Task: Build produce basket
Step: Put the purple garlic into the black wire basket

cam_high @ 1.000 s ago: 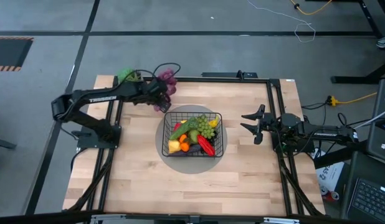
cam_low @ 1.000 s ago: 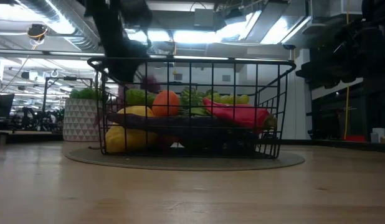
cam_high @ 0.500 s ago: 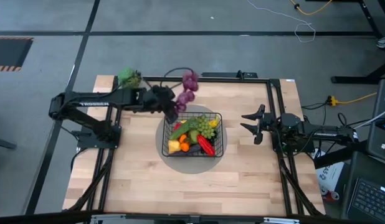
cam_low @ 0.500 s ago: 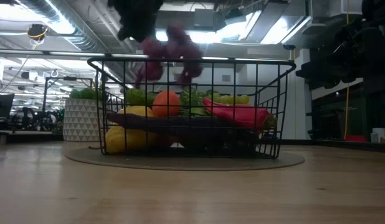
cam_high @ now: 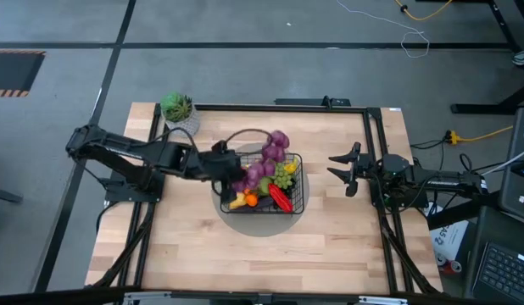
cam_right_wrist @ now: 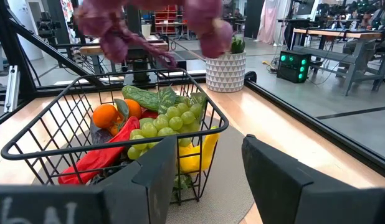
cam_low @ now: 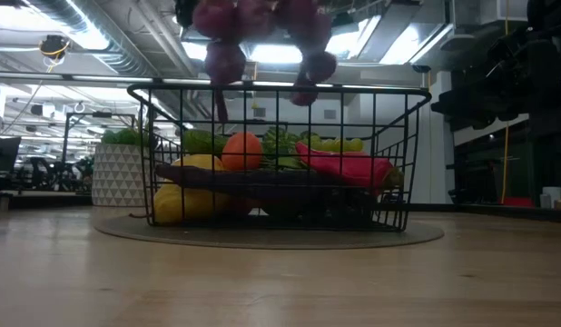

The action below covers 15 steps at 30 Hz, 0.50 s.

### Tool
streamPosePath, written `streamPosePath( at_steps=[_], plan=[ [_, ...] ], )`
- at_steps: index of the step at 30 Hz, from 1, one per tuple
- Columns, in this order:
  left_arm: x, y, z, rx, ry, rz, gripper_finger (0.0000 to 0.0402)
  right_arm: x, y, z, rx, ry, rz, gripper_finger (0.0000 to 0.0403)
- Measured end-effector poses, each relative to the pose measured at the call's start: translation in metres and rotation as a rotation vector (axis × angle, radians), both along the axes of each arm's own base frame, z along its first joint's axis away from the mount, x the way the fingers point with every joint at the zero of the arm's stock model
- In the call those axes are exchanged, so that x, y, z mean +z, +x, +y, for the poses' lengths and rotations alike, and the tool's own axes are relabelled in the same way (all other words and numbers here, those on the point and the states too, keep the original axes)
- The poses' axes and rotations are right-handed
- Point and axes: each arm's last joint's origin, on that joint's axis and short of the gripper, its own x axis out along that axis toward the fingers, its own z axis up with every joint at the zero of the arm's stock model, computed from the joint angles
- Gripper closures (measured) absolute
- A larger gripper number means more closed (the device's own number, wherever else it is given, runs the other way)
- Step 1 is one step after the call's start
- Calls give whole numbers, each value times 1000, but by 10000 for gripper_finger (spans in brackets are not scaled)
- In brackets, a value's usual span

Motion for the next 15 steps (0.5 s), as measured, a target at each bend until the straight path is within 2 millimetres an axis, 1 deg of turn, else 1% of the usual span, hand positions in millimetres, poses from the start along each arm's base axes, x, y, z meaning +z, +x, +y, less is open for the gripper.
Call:
streamPosePath(
  at_steps=[4,7,11,13,15],
  plan=[
    [0,-2,-13,-119,91,33,401,0,0,0,0,0,0,219],
    [-5,0,-20,-175,137,60,401,0,0,0,0,0,0,219],
    [-12,4,-24,-192,149,101,401,0,0,0,0,0,0,219],
    [-18,4,-23,-195,157,156,401,0,0,0,0,0,0,219],
    [-23,9,-23,-190,159,166,401,0,0,0,0,0,0,219]
  ],
)
